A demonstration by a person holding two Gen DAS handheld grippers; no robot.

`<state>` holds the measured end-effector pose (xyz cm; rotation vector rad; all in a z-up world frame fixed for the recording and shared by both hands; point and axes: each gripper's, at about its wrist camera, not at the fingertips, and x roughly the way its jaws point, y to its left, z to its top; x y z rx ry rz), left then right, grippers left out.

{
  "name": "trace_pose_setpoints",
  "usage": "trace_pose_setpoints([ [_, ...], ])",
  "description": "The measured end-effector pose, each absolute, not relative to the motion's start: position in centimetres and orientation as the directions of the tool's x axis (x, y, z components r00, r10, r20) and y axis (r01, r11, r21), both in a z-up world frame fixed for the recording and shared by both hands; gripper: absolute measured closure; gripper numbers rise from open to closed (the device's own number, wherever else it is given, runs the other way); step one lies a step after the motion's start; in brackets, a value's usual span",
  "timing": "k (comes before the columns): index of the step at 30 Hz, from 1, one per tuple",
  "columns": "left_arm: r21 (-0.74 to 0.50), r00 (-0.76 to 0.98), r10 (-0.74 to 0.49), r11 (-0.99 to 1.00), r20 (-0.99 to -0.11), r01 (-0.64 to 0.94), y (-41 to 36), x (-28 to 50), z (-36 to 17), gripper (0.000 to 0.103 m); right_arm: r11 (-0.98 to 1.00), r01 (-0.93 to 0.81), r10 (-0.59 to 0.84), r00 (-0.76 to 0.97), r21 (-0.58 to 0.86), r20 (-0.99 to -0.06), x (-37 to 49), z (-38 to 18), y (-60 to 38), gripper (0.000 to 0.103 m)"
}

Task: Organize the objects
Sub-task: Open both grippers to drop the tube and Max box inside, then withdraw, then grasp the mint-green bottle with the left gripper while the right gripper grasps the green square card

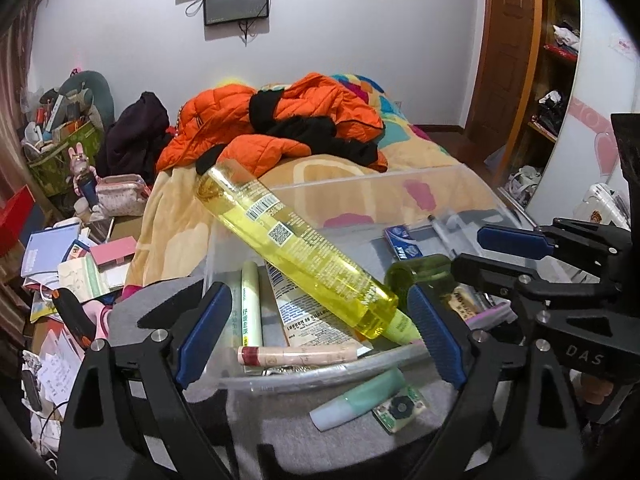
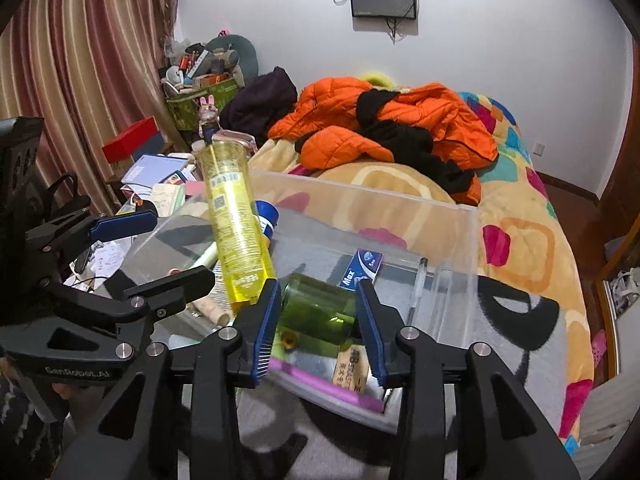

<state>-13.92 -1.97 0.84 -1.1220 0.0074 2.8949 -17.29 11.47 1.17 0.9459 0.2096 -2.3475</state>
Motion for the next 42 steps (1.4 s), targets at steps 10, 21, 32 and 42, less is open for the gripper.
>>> trace_pose_setpoints([
  [10, -0.019, -0.770, 0.033, -0.999, -0.637, -0.027, -2.2, -10.9, 2.6, 0.009, -0.795, 0.600, -0.503, -0.566, 0.093, -0.653, -12.8, 2.2, 12.4, 0.057],
  [21, -0.050, -0.725, 0.013, -0.998, -0.689, 0.030, -4.9, -7.7, 0.3, 0.007, -0.780, 0.617, -0.476, -0.472, 0.107, -0.742, -10.7, -2.5, 10.2, 0.054],
  [32, -0.083, -0.639, 0.015, -0.994, -0.769, 0.075, -7.1, -6.7, -4.0, 0.007, -0.754, 0.653, -0.433, -0.413, 0.072, -0.801, -11.4, -6.4, 6.5, 0.054],
  [42, -0.083, -0.614, 0.075, -0.996, -0.786, -0.015, -5.0, -8.8, -4.6, 0.007, -0.770, 0.631, -0.451, -0.429, 0.098, -0.783, -11.2, -6.2, 8.4, 0.071],
])
